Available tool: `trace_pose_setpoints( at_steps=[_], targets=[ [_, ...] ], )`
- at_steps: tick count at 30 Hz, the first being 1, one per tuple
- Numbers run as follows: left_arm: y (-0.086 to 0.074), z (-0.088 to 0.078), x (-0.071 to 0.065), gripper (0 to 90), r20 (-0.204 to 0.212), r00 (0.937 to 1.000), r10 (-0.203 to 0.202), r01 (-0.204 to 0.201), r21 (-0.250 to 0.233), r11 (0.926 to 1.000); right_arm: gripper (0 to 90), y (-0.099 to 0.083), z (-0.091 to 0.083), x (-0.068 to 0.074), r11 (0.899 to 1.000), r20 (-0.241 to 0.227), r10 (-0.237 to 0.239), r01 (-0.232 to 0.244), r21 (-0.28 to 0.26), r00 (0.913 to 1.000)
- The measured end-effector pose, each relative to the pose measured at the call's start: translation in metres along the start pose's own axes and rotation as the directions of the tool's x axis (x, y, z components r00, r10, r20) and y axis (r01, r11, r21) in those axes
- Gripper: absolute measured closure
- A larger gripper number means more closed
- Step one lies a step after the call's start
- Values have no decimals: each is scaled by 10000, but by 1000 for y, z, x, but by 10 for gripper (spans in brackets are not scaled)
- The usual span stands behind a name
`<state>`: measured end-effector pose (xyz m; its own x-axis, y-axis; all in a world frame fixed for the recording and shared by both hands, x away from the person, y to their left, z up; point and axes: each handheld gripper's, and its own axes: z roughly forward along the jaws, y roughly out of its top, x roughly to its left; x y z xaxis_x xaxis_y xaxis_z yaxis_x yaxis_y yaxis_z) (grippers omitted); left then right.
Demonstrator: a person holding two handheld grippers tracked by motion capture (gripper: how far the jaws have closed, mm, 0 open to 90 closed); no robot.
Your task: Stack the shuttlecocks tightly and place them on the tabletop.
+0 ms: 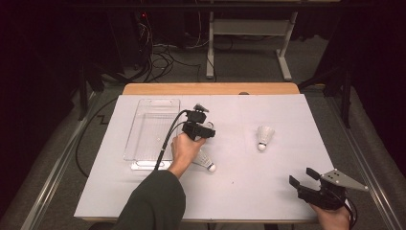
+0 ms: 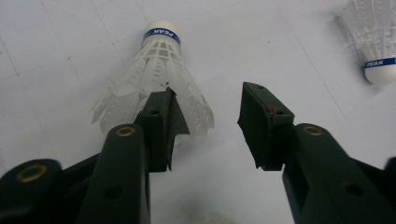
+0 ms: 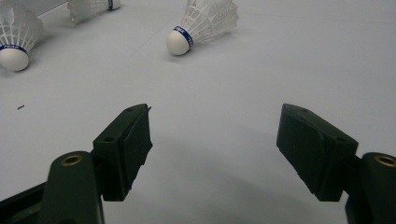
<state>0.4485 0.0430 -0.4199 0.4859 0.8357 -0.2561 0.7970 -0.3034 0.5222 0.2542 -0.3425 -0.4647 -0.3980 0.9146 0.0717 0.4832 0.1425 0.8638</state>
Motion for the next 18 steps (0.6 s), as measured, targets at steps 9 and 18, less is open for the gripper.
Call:
trace_pose_setpoints(
  at_steps=[9,18],
  targets=[
    [1,0,1,683,73,10000,-3,3,-48,10000,267,0,0,0,10000,4,-22,22,14,10000],
    [4,1,1,769,145,9998,123,-124,35,9999,268,0,0,0,10000,11,-29,29,18,10000]
  ],
)
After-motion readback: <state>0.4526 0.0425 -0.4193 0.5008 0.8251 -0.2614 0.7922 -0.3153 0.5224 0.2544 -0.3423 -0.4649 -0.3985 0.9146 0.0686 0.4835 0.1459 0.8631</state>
